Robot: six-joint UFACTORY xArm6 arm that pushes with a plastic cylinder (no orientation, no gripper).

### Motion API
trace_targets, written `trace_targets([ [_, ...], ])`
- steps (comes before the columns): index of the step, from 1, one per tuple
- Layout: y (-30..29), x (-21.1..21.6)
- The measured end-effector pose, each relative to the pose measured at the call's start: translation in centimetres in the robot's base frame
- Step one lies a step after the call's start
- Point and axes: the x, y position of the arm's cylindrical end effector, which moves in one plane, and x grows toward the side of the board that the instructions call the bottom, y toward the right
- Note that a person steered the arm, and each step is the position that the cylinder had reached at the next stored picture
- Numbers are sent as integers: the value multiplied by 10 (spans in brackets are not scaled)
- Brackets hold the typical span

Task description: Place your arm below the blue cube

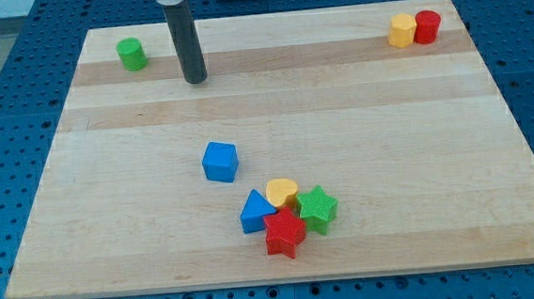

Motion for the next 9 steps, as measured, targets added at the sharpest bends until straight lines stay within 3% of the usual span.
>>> trace_targets([
  [1, 0, 0],
  [3, -4, 65],
  [6, -89, 142],
  [7, -69, 203],
  [8, -7, 208],
  [9, -2, 208],
])
